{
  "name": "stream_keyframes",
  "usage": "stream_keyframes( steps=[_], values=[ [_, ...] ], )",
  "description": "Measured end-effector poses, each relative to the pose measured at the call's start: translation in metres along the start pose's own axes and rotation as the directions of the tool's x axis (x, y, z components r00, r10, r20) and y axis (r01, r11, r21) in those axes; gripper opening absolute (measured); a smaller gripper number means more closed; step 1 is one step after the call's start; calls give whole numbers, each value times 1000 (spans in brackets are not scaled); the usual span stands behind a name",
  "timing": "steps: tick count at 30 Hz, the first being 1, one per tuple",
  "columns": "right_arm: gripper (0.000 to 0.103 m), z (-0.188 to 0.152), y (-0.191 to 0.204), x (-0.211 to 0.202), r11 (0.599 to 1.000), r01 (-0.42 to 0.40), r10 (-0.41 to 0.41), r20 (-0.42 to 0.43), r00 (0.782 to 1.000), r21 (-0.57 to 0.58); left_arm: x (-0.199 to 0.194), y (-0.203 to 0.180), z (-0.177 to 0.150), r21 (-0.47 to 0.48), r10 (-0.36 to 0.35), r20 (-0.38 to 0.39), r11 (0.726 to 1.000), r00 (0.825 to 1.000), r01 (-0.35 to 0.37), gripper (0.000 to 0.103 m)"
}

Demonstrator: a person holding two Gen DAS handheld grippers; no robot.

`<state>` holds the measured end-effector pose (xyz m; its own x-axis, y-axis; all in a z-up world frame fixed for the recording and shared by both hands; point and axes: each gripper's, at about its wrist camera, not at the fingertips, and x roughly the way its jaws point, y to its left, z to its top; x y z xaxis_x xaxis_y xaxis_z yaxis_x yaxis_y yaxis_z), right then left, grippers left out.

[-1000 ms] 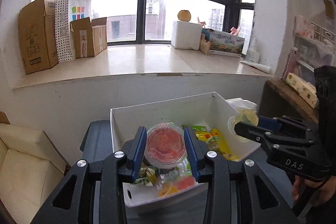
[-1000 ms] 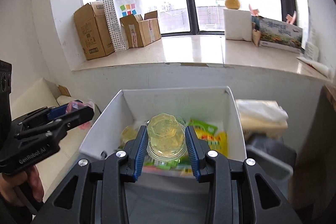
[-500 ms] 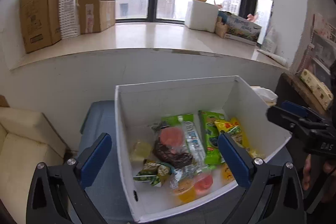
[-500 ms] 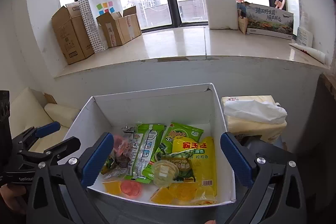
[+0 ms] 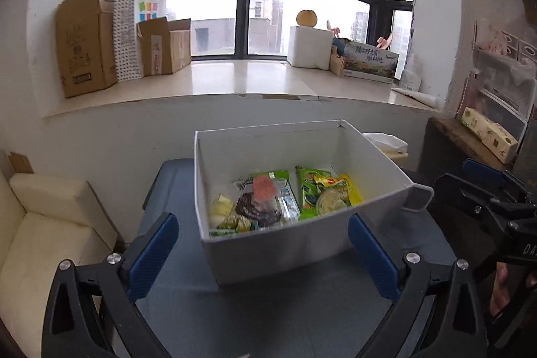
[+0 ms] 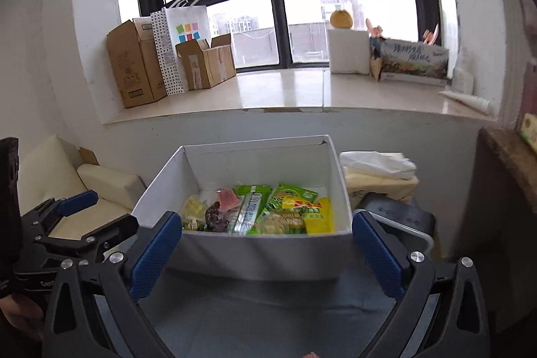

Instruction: Organize snacks

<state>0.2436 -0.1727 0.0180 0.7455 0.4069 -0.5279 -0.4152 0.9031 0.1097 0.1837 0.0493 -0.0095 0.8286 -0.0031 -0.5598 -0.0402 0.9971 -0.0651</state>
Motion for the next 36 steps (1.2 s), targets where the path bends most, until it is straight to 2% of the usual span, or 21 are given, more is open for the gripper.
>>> stream_keyframes(
  steps=[3, 7, 16, 23, 36],
  values=[
    [103, -16, 3, -31, 1000, -15, 15, 3, 1000, 8, -28, -9, -13, 17, -7, 4, 1000, 1000, 7, 103],
    [103, -38, 9, -60, 999, -38, 38, -5, 999, 9, -68, -14, -30, -23, -51, 8, 998, 999, 51, 103],
    [103, -79, 17, -101, 997, -66, 67, -16, 998, 34, -134, -26, -70, -2, 0, 27, 1000, 1000, 0, 103],
    [103, -80, 18, -109, 997, -69, 69, -11, 998, 37, -140, -30, -80, 15, -1, 15, 1000, 1000, 1, 103],
    [103, -80, 20, -116, 998, -59, 60, -5, 998, 32, -144, -30, -78, 14, -20, 19, 1000, 1000, 19, 103]
  ],
)
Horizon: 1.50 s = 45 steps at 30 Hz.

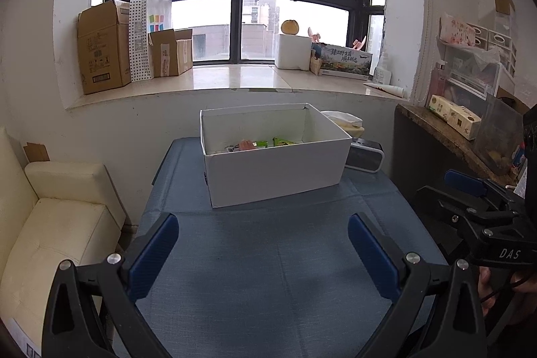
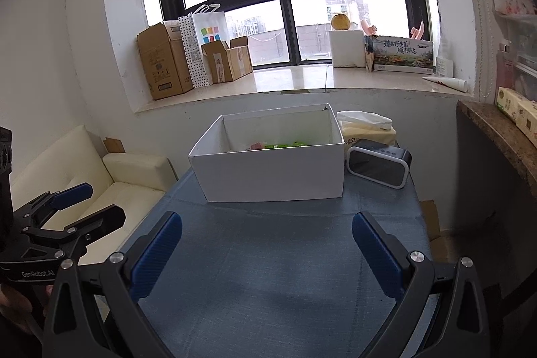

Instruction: Organize snacks

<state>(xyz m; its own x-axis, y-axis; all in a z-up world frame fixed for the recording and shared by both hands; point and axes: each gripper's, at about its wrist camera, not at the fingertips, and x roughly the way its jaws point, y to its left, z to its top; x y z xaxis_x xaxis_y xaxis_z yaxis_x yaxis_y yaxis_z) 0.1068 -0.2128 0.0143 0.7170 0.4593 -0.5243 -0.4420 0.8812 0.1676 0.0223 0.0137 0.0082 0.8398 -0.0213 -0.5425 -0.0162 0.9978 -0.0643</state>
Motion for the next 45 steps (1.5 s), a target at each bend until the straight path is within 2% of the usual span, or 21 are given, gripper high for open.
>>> stream_keyframes(
  steps=[45],
  values=[
    [103, 3, 7, -11, 999, -10, 10, 0, 1000, -33, -2, -1, 3, 2, -8, -13, 1000, 1000, 8, 103]
  ],
)
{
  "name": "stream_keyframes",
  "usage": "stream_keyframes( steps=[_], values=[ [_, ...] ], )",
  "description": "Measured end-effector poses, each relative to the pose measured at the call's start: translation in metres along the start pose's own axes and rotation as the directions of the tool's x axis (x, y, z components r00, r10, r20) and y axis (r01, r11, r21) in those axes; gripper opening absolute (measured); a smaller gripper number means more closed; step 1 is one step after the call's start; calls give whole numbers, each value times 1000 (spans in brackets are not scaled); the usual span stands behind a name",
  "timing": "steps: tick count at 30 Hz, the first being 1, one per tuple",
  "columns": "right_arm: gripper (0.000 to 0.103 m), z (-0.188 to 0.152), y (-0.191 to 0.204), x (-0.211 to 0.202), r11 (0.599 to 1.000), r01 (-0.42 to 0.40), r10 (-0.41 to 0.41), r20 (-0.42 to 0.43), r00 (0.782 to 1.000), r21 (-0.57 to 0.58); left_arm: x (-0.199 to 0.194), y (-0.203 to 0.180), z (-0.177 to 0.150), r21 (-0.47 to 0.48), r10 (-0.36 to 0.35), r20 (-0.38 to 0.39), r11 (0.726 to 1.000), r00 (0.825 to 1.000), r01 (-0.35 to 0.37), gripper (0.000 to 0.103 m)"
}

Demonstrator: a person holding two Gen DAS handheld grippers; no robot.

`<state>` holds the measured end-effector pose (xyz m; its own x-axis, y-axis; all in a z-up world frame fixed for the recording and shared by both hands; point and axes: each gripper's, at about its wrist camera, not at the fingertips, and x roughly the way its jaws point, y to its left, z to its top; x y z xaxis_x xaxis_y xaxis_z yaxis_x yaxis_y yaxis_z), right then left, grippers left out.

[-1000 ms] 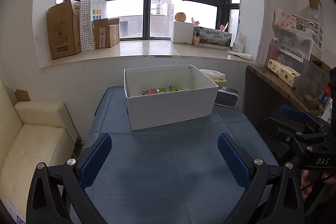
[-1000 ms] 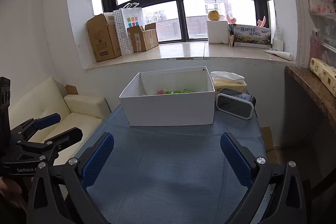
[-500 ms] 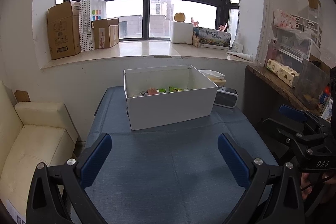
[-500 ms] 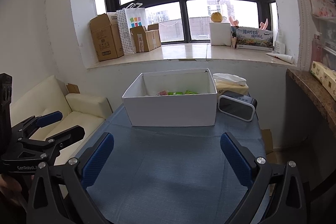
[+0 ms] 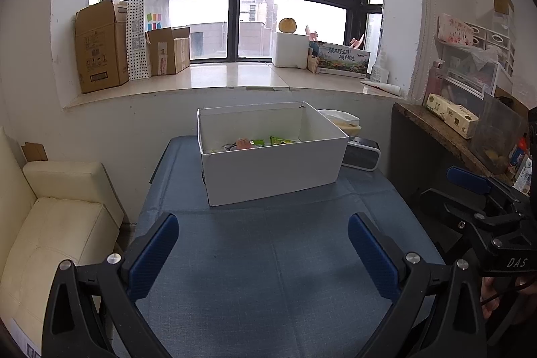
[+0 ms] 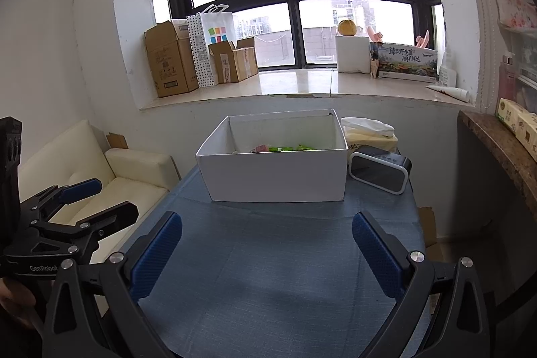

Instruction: Organize snacks

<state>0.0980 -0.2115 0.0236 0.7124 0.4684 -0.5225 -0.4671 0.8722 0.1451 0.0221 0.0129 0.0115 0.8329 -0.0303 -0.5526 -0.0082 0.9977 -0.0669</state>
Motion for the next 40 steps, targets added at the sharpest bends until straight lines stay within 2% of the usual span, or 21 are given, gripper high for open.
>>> stream_keyframes(
  steps=[40],
  values=[
    [103, -3, 0, -3, 1000, -6, 6, -1, 1000, -9, -1, -3, -2, 9, -17, 1, 1000, 1000, 17, 103]
  ],
)
